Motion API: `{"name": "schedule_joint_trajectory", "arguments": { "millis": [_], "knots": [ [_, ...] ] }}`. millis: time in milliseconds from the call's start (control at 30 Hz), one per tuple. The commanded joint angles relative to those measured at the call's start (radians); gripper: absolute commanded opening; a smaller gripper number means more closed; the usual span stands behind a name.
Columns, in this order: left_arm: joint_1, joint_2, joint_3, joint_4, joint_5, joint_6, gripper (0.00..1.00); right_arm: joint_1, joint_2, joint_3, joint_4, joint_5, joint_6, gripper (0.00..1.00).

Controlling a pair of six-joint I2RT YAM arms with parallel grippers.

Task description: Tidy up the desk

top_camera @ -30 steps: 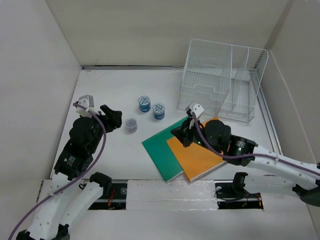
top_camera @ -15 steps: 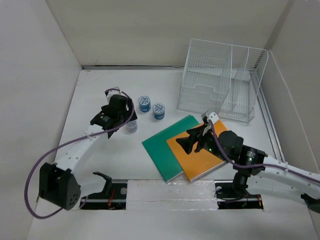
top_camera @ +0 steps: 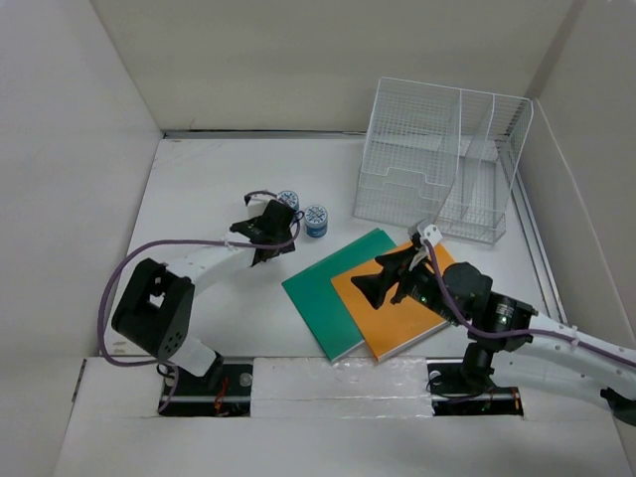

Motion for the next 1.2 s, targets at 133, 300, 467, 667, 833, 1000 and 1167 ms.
{"name": "schedule_joint_trajectory", "arguments": {
  "millis": [133, 300, 467, 667, 833, 1000, 1167],
  "knots": [
    [-0.013, 0.049, 0.061, -0.025, -0.098, -0.060, 0.78, 0.007, -0.077, -0.010, 0.009, -0.024, -0.006, 0.85],
    [-0.013, 0.057, 0.055, -0.010, -0.152, -0.072, 0.77, 0.007, -0.120, -0.019, -0.029, 0.001, -0.001, 0.87],
    [0.007, 0.126, 0.093, -0.003, -0.147, -0.051, 0.73, 0.007, -0.134, -0.024, -0.037, -0.004, 0.003, 0.87],
    [0.007, 0.127, 0.105, 0.020, -0.144, -0.037, 0.63, 0.007, -0.116, -0.027, -0.045, 0.006, 0.008, 0.87],
    [0.017, 0.132, 0.059, 0.050, -0.126, -0.042, 0.55, 0.007, -0.131, -0.016, -0.059, 0.030, 0.009, 0.87],
    [-0.014, 0.036, 0.073, 0.044, -0.095, -0.035, 0.46, 0.007, -0.160, -0.016, -0.079, 0.059, 0.040, 0.86],
    [-0.127, -0.115, 0.254, -0.011, -0.109, 0.040, 0.46, 0.007, -0.166, -0.059, -0.074, 0.140, 0.075, 0.86]
  ]
}}
